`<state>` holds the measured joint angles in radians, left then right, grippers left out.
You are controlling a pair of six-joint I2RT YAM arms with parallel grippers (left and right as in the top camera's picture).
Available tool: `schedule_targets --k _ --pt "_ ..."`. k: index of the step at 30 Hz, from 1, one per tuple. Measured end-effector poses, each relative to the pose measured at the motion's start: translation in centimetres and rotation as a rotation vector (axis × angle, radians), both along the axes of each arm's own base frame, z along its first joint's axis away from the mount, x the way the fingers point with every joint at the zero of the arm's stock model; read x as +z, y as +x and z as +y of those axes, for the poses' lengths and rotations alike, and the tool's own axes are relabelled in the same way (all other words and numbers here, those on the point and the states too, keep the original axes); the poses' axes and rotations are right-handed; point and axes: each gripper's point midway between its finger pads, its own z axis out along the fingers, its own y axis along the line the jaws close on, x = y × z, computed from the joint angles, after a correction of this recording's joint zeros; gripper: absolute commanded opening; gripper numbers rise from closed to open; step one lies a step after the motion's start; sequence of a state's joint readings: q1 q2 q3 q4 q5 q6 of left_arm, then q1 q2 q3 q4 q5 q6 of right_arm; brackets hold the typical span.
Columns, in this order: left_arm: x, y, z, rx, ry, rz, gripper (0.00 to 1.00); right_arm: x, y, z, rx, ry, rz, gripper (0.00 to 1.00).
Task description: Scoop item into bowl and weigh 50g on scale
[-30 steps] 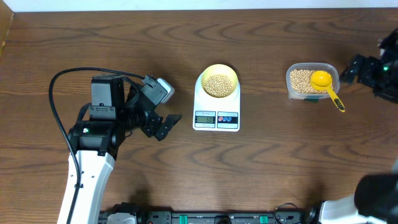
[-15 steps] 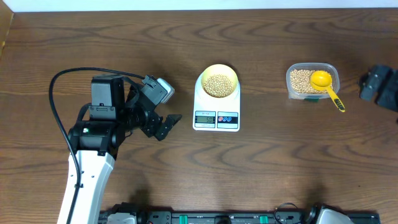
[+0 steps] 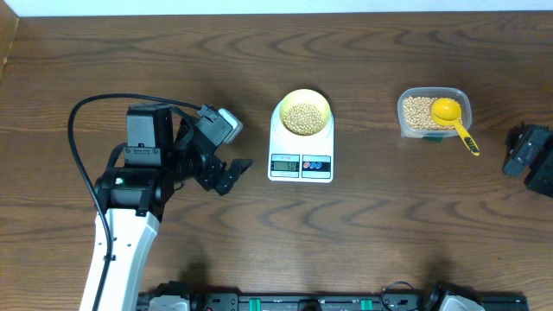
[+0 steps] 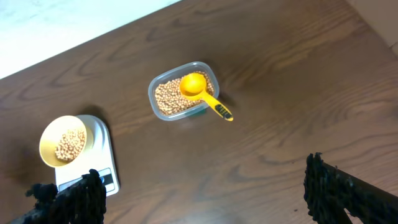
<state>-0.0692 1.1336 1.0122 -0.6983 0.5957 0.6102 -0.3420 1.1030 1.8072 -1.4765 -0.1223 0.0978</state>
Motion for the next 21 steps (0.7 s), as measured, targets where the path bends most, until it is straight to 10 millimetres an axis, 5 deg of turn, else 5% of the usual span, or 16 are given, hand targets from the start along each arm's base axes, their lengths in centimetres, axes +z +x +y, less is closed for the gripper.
schedule_targets --k 11,21 --pt "0.0 0.0 0.0 0.0 0.0 0.0 0.98 -0.3 1.2 0.9 0.116 -0.065 -0.025 0.99" --pt "0.0 0.0 0.0 0.0 0.0 0.0 0.98 -4.6 2.2 3.8 0.286 -0.217 -0.214 0.99"
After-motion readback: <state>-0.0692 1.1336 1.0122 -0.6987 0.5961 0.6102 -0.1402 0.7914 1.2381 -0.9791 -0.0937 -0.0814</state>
